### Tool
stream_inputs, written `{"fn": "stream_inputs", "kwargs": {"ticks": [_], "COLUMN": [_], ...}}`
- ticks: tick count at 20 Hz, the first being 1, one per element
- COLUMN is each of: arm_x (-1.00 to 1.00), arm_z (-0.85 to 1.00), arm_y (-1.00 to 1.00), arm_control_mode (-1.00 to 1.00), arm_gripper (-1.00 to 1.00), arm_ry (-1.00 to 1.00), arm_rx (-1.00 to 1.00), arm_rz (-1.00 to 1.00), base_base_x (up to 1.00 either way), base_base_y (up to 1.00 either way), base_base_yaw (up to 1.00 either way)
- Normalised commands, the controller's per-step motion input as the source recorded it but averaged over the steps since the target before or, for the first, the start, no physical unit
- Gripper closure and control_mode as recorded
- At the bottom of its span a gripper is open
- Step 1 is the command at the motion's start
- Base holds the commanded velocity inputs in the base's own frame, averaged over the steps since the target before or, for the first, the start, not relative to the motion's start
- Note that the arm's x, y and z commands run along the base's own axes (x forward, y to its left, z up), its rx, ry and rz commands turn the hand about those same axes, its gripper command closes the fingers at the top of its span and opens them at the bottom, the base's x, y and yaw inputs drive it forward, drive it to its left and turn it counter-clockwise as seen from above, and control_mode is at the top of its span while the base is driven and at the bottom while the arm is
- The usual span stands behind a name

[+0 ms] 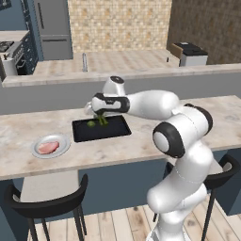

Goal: Create a steak meal by picking up the steak and asparagus from the tray and placing them on the plate. Leave the lime on the tray.

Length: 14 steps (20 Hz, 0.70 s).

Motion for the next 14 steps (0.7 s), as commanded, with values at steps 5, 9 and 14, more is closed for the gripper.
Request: {"fn": "stream_inputs", "kwargs": {"ticks": [5,9,14], "arm_x": [0.00,0.00,0.00], "arm_z": [0.00,-0.11,-0.34], "arm_y": [0.54,0.59,0.68], "arm_control_mode": [-1.00,-1.00,-1.00], "arm_gripper": [1.00,1.00,1.00], "arm_ry": [0.18,0.17,0.10], "arm_rx": [0.12,0.08,0.00], "arm_rz": [-0.02,-0.01,0.00], "base_base_x": [0.00,0.00,0.00], "base_base_y": [0.00,0.00,0.00], "base_base_yaw": [0.00,0.00,0.00]}}
